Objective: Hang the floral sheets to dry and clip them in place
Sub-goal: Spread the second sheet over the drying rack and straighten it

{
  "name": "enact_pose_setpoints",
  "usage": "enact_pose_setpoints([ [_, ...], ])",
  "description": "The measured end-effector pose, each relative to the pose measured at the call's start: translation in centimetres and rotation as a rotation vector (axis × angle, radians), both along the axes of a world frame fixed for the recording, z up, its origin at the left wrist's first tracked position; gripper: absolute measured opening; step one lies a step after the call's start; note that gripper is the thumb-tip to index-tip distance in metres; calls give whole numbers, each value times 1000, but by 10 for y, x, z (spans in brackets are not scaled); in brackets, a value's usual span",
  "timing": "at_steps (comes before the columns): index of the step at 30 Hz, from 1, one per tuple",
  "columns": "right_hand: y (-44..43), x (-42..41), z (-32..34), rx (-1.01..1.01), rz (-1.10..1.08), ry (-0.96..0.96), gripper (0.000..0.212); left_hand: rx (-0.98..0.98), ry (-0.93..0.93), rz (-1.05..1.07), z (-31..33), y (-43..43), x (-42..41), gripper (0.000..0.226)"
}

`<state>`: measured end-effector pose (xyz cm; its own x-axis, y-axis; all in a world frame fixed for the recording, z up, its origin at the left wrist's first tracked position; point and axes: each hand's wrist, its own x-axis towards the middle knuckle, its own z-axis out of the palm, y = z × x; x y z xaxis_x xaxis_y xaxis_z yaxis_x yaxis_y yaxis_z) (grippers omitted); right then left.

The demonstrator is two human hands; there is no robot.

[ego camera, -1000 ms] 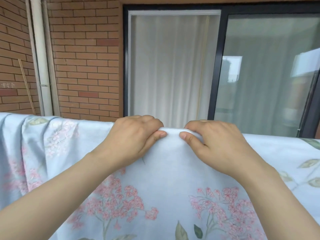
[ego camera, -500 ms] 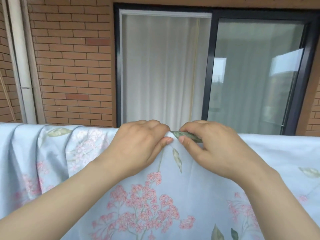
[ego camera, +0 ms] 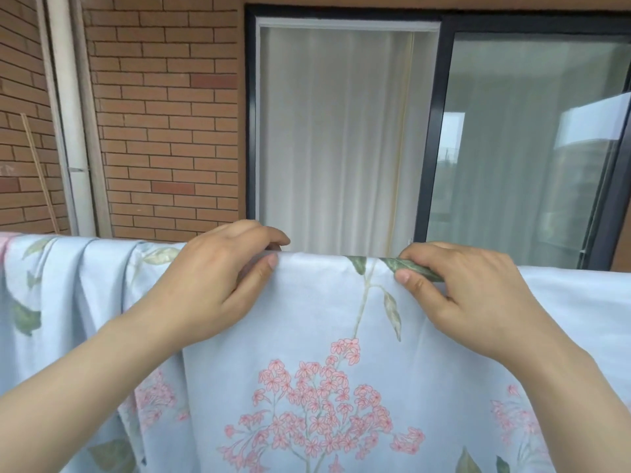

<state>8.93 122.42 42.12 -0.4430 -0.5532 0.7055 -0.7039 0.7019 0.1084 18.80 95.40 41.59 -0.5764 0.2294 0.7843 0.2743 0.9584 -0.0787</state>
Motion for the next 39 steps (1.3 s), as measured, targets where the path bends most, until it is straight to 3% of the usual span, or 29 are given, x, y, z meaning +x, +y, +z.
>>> enact_pose_setpoints([
  [6,4,6,5,23,39,-33,31,-25,-22,49,3,-12,15,33],
  [16,0,9,9,9,41,-84,22,118,-90,-83,17,-33,26,27],
  [20,-10,21,14,-25,151,-189,25,232,-49,-107,17,-29,23,3],
  [25,-27,24,10,40,40,-64,36,199,-6,-83,17,-35,21,10],
  [31,-25,21,8,31,14,-49,36,189,-57,-55,21,-39,21,12],
  [36,-21,22,12,38,-2,-110,41,-7,-7,135,5,-43,13,37],
  [39,-35,32,18,18,79,-191,48,-25,9,115,5,-42,14,34],
])
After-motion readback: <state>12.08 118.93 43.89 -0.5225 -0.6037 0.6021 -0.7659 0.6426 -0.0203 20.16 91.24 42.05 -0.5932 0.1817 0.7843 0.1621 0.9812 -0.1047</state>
